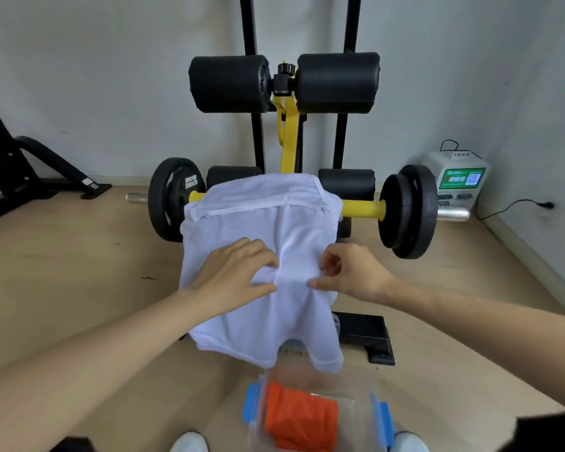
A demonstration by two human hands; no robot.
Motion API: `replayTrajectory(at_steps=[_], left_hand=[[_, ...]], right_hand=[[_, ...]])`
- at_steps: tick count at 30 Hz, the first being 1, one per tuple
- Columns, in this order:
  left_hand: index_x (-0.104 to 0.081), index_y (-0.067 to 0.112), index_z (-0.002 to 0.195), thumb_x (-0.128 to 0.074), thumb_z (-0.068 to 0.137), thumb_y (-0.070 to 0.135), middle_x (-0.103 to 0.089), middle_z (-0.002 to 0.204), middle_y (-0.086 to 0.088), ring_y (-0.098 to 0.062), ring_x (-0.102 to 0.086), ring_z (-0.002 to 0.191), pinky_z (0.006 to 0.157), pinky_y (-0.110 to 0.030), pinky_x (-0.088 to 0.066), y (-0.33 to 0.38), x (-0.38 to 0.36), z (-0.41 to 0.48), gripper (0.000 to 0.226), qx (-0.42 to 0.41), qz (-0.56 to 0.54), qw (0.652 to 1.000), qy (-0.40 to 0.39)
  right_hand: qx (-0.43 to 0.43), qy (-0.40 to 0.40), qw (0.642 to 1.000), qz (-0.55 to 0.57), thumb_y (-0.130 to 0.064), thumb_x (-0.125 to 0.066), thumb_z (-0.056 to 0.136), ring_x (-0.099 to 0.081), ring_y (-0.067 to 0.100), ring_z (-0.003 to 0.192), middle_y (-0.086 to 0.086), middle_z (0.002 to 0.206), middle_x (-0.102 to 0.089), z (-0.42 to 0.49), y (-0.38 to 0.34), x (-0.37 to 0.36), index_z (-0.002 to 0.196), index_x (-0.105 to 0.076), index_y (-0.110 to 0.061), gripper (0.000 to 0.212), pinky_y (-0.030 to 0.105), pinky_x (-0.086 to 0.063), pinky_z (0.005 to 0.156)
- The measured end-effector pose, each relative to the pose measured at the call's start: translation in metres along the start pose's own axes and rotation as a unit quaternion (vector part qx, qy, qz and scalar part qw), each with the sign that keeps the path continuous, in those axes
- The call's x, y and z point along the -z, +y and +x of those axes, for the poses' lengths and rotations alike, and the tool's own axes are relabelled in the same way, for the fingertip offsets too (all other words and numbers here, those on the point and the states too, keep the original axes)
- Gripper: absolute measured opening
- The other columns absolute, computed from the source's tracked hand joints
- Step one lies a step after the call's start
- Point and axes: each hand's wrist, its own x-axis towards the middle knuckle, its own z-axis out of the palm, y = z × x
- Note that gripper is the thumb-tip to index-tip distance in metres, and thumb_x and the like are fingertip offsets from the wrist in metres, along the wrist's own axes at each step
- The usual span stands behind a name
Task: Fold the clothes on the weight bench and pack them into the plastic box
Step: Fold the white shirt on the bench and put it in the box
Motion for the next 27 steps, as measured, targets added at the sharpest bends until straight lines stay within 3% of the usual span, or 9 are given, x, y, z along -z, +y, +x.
replayTrajectory(at_steps=[3, 6, 8, 12, 15, 18, 20, 23, 27], left_hand=[[-0.065, 0.028, 0.099, -0.074, 0.083, 0.047, -0.063, 0.099, 0.012, -0.017, -0.06, 0.09, 0.059, -0.031, -0.047, 0.001, -0.004, 0.0, 0.027, -0.009, 0.021, 0.999, 0.029], [-0.064, 0.025, 0.096, -0.075, 0.083, 0.044, -0.063, 0.097, 0.01, -0.019, -0.059, 0.088, 0.057, -0.029, -0.039, 0.002, -0.008, -0.002, 0.025, -0.012, 0.027, 0.999, 0.045], [-0.064, 0.025, 0.096, -0.075, 0.083, 0.044, -0.063, 0.097, 0.009, -0.021, -0.059, 0.088, 0.059, -0.027, -0.033, 0.004, -0.009, -0.003, 0.025, -0.006, 0.032, 0.998, 0.056], [-0.064, 0.024, 0.095, -0.072, 0.082, 0.045, -0.063, 0.097, 0.008, -0.021, -0.059, 0.088, 0.06, -0.027, -0.029, 0.007, -0.01, -0.003, 0.026, -0.004, 0.04, 0.997, 0.065], [-0.065, 0.024, 0.096, -0.065, 0.082, 0.047, -0.063, 0.097, 0.007, -0.022, -0.059, 0.088, 0.062, -0.027, -0.031, 0.009, -0.011, -0.004, 0.027, 0.001, 0.051, 0.996, 0.072], [-0.068, 0.022, 0.097, -0.06, 0.076, 0.047, -0.064, 0.096, 0.006, -0.024, -0.061, 0.086, 0.068, -0.031, -0.042, 0.02, -0.011, -0.006, 0.034, 0.003, 0.029, 0.994, 0.101], [-0.067, 0.024, 0.094, -0.063, 0.074, 0.052, -0.064, 0.091, 0.009, -0.019, -0.06, 0.085, 0.071, -0.033, -0.046, 0.036, -0.007, -0.007, 0.034, 0.005, -0.019, 0.993, 0.117], [-0.065, 0.031, 0.088, -0.067, 0.069, 0.064, -0.063, 0.086, 0.017, -0.006, -0.06, 0.085, 0.072, -0.031, -0.051, 0.069, 0.002, -0.007, 0.039, 0.039, -0.146, 0.985, 0.078], [-0.066, 0.033, 0.09, -0.071, 0.055, 0.078, -0.067, 0.09, 0.023, 0.004, -0.062, 0.088, 0.076, -0.022, -0.051, 0.1, 0.005, -0.004, 0.057, 0.096, -0.243, 0.964, 0.042]], right_hand=[[-0.089, -0.012, 0.996, 0.023, -0.049, -0.089, 0.061, -0.06, 0.009, 0.069, -0.009, 0.075, -0.066, -0.023, 0.021, -0.027, 0.078, -0.064, -0.02, 0.042, 0.029, -0.054, 0.068], [-0.116, -0.043, 0.992, 0.025, -0.048, -0.088, 0.063, -0.054, 0.006, 0.06, -0.011, 0.067, -0.061, -0.04, 0.038, -0.05, 0.071, -0.063, -0.016, 0.041, 0.02, -0.044, 0.057], [-0.113, -0.052, 0.991, 0.049, -0.041, -0.086, 0.068, -0.049, 0.003, 0.052, -0.007, 0.062, -0.06, -0.045, 0.042, -0.059, 0.069, -0.065, -0.009, 0.039, 0.018, -0.041, 0.05], [-0.111, -0.058, 0.981, 0.146, -0.017, -0.079, 0.082, -0.048, -0.001, 0.043, -0.014, 0.05, -0.059, -0.051, 0.04, -0.057, 0.059, -0.065, -0.014, 0.026, 0.014, -0.039, 0.046], [-0.108, -0.064, 0.976, 0.181, -0.014, -0.076, 0.085, -0.059, 0.002, 0.056, 0.002, 0.071, -0.072, -0.061, 0.037, -0.042, 0.081, -0.072, 0.001, 0.016, 0.017, -0.048, 0.056], [-0.115, -0.049, 0.959, 0.254, -0.012, -0.073, 0.087, -0.07, 0.011, 0.069, 0.009, 0.081, -0.076, -0.065, 0.027, -0.018, 0.091, -0.071, 0.004, 0.016, 0.024, -0.057, 0.065], [-0.121, -0.035, 0.94, 0.317, -0.01, -0.071, 0.089, -0.072, 0.018, 0.075, 0.013, 0.089, -0.076, -0.065, 0.014, 0.0, 0.093, -0.071, 0.002, 0.013, 0.027, -0.058, 0.066], [-0.128, -0.018, 0.906, 0.404, -0.007, -0.07, 0.089, -0.071, 0.022, 0.085, 0.016, 0.1, -0.074, -0.059, -0.002, 0.022, 0.106, -0.069, 0.005, 0.021, 0.029, -0.059, 0.069], [-0.137, 0.0, 0.864, 0.484, -0.001, -0.071, 0.085, -0.064, 0.032, 0.096, 0.03, 0.117, -0.065, -0.05, -0.014, 0.033, 0.122, -0.06, 0.009, 0.039, 0.047, -0.049, 0.1]])
